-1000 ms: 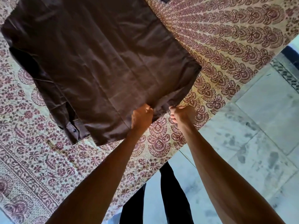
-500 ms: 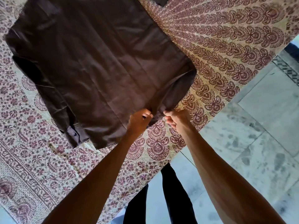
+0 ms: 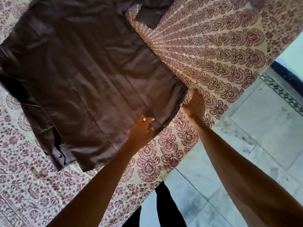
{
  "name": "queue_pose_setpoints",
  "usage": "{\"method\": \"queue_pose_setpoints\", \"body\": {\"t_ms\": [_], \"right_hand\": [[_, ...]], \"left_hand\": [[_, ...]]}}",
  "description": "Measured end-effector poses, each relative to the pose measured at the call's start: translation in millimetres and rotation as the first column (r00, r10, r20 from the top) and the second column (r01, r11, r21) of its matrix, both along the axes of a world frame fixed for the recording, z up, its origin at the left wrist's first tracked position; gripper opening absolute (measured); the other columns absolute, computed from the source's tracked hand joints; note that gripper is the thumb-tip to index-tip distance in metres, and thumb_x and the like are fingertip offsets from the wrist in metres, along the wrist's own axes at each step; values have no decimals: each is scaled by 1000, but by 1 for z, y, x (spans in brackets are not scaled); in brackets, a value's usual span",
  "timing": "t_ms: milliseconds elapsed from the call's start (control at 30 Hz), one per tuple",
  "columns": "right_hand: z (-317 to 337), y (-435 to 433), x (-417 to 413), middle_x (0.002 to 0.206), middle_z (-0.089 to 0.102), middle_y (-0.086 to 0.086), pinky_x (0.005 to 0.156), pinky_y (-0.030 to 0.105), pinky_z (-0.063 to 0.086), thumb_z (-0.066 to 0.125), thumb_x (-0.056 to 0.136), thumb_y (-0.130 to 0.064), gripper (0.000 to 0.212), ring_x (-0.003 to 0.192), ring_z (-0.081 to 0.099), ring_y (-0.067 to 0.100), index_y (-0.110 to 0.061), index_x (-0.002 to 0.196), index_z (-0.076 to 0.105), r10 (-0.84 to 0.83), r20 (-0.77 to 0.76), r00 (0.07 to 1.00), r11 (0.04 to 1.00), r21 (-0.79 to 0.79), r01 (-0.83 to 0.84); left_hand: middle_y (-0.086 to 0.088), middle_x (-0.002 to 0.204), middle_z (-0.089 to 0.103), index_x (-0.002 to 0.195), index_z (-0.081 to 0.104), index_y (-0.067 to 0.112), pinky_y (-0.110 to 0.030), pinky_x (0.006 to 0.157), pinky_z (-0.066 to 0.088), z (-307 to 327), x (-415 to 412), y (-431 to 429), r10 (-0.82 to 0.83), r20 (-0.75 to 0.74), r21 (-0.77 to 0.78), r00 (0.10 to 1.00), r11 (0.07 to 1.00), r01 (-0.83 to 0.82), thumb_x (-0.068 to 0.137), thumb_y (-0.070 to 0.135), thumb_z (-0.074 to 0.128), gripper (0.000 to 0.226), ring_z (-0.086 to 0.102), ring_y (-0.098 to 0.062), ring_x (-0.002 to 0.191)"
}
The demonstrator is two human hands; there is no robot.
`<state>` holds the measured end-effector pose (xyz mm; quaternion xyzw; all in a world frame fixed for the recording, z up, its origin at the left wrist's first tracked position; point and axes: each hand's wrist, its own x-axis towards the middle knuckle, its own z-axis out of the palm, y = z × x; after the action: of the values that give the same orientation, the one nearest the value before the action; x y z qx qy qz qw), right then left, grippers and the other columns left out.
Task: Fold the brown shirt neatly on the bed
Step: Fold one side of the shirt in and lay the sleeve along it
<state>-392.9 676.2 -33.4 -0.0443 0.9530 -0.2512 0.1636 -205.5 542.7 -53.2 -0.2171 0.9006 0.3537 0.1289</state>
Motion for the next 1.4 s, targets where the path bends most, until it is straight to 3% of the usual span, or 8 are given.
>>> {"method": "queue_pose_setpoints", "body": {"t_ms": [133,233,533,633,867,1133,1267,1400], "right_hand": [[-4,-15,-34,110,57,1,64,26,44,62,91,-36,39,90,54,14,-17,124,54,171,-23,985,985,2,-171],[-7,-20,-46,109,66,-1,64,27,46,46,99,-21,27,86,62,15,-13,122,57,4,-23,1000,997,-74,-6],[-23,-12,-56,90,73,-6,43,17,34,68,89,-28,15,54,52,-1,-19,100,72,-115,6,993,992,45,114],[-24,-14,-52,96,70,-2,58,25,49,68,87,-27,18,68,57,8,-18,102,67,-146,-21,989,988,53,147],[-12,-39,5,109,62,8,88,37,46,70,80,-13,29,103,55,26,-15,107,61,377,-327,866,925,97,-366],[-10,-72,143,137,43,6,89,48,47,80,61,-18,72,118,45,29,-31,127,54,815,69,575,541,263,-799],[-8,-82,189,130,48,3,84,46,50,76,63,-5,59,114,50,27,-28,115,60,865,38,501,479,239,-845],[-8,-99,228,118,59,6,77,42,55,78,67,-6,47,102,58,25,-22,109,66,891,27,453,436,224,-872]], "left_hand": [[-7,112,60,116,65,19,-32,85,48,-3,-29,4,-113,22,55,993,992,111,93,13,49,29,62,-24,99],[-6,111,60,112,66,23,-39,84,54,-6,-48,-3,47,-103,-57,994,997,-53,87,12,57,29,61,-24,97],[-3,120,56,120,64,25,-36,87,54,0,-55,4,-154,-34,-53,988,987,152,86,6,56,39,58,-20,103],[-3,112,61,113,67,22,-37,84,54,5,-46,-2,40,-80,-23,996,999,-42,86,6,58,32,61,-18,95],[-10,116,48,117,51,21,-52,81,44,6,57,-8,617,90,-478,781,715,-510,83,36,62,39,47,-33,107],[-7,100,63,92,65,18,-39,68,53,10,165,9,402,-9,-333,916,862,-381,87,30,46,23,60,-32,86],[-9,115,54,112,59,17,-41,78,47,10,185,-42,568,26,-462,823,737,-494,85,27,59,29,51,-30,101],[-3,94,66,93,63,18,-36,63,54,12,209,-55,525,4,-237,851,827,-509,91,27,53,14,62,-24,81]]}}
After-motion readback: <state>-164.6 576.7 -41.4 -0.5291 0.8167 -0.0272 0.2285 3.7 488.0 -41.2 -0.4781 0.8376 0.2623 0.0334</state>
